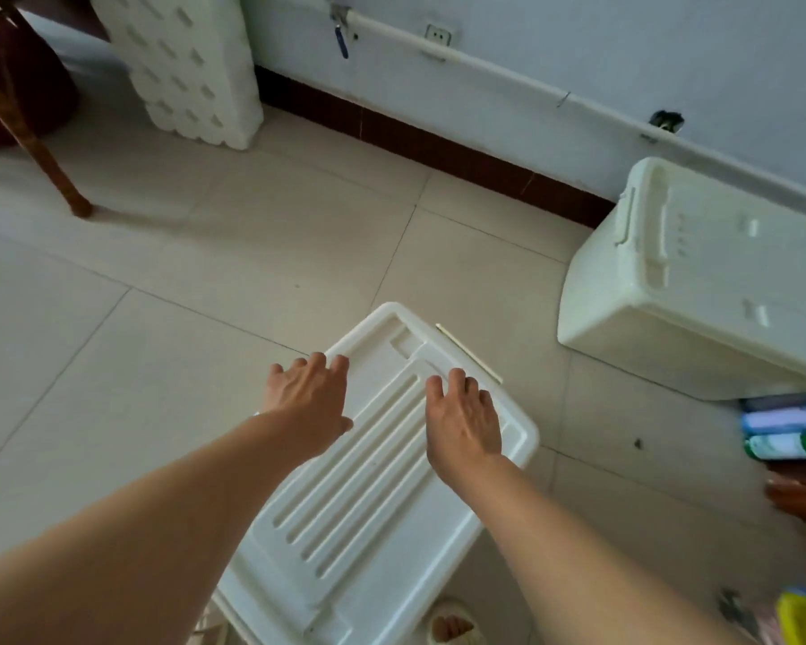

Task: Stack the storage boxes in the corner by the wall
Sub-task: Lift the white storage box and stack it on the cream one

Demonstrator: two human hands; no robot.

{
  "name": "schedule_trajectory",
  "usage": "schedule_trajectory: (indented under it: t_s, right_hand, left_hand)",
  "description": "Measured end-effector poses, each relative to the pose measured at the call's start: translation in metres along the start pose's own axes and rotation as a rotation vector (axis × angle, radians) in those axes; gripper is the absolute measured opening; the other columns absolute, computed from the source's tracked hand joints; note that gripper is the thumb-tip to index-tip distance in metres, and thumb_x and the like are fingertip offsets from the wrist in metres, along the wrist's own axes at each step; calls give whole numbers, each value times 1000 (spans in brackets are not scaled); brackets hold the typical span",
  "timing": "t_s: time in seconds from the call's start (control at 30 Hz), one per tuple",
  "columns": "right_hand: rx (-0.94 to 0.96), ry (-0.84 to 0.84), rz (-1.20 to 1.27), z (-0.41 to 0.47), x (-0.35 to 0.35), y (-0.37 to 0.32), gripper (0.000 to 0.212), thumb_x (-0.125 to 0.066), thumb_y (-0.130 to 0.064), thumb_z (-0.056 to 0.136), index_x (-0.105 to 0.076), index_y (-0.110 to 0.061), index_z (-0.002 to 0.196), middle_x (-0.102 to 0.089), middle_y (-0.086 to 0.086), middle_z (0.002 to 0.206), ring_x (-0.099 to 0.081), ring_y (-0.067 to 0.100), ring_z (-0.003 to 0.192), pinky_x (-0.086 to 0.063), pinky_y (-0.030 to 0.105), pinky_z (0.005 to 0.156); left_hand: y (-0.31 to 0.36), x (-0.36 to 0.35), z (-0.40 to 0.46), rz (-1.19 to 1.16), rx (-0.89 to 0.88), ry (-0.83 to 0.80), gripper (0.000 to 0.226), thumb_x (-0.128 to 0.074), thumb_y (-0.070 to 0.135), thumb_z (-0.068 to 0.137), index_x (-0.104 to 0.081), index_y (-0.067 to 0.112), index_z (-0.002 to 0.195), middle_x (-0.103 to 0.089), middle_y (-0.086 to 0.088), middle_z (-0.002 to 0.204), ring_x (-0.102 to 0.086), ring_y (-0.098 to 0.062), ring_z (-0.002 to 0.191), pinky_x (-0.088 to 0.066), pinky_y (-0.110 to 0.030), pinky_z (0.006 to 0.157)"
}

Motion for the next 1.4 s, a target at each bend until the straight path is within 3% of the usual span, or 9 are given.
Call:
schedule_trajectory:
  t_s: [0.3,0.33,0.4,0.47,0.5,0.6,0.67,1.17,1.4]
  right_hand:
    - [-359,-5,172,-24,-15,-53,65,-59,-3,81,-30,-2,139,-37,21,134,-44,32,119,-38,37,100]
    - [-383,39,170,-27,-18,-57,64,-65,-2,76,-38,0,134,-43,22,128,-50,33,112,-43,37,94]
    - [-458,101,170,-35,-31,-62,63,-83,-3,46,-64,1,106,-61,20,96,-63,29,76,-52,36,66]
    - [-495,144,208,-42,-43,-62,65,-84,0,21,-70,-1,85,-62,17,74,-59,27,55,-50,32,51]
    - [-510,112,227,-48,-50,-61,68,-84,-1,24,-69,0,90,-62,18,78,-60,29,60,-51,34,54]
    - [-507,-5,268,-63,-71,-60,66,-66,-3,70,-41,-2,131,-48,19,121,-51,33,106,-42,40,92]
    - [-530,-25,290,-76,-88,-57,66,-59,-4,78,-31,-4,138,-41,16,129,-43,32,116,-34,40,99]
    - [-858,-105,376,-71,-203,-71,70,-53,-12,84,-18,-6,145,-35,18,138,-42,31,121,-35,38,99]
    - [-1022,22,361,-48,-232,-61,73,-52,-9,86,-14,-7,149,-21,24,149,-35,35,129,-32,41,102]
  left_hand:
    - [-58,-19,1,190,-264,-49,58,-54,50,87,-35,18,132,-50,-2,125,-51,-22,117,-37,-33,94]
    - [-59,-21,0,200,-275,-54,58,-54,50,88,-35,18,132,-50,-2,125,-51,-22,117,-37,-33,94]
    - [-56,-28,-2,238,-312,-63,59,-53,50,88,-35,17,133,-50,-2,125,-51,-22,118,-37,-34,95]
    - [-53,-35,-4,269,-340,-73,60,-53,50,88,-34,17,134,-50,-2,126,-51,-22,118,-37,-34,97]
    - [-50,-38,-5,277,-355,-74,59,-53,50,88,-34,17,133,-51,-2,126,-51,-22,119,-37,-35,97]
    - [-48,-48,-9,317,-361,-93,58,-53,49,89,-34,16,133,-52,-2,125,-52,-22,119,-36,-36,99]
    - [-48,-56,-10,350,-356,-97,58,-53,49,89,-34,16,132,-52,-3,125,-52,-23,118,-37,-36,99]
    - [-68,-126,53,573,-397,-57,55,-45,47,92,-29,15,135,-50,-6,127,-51,-24,119,-40,-36,95]
    - [-83,-158,97,457,-270,7,73,-39,45,95,-4,9,147,-48,-15,134,-52,-31,119,-40,-38,95]
Point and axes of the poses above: each hand's wrist, its own z-axis towards the middle knuckle, its own x-axis out of the back of the hand, y = z × x, the point moved 3 cm from there along z, towards the middle knuckle
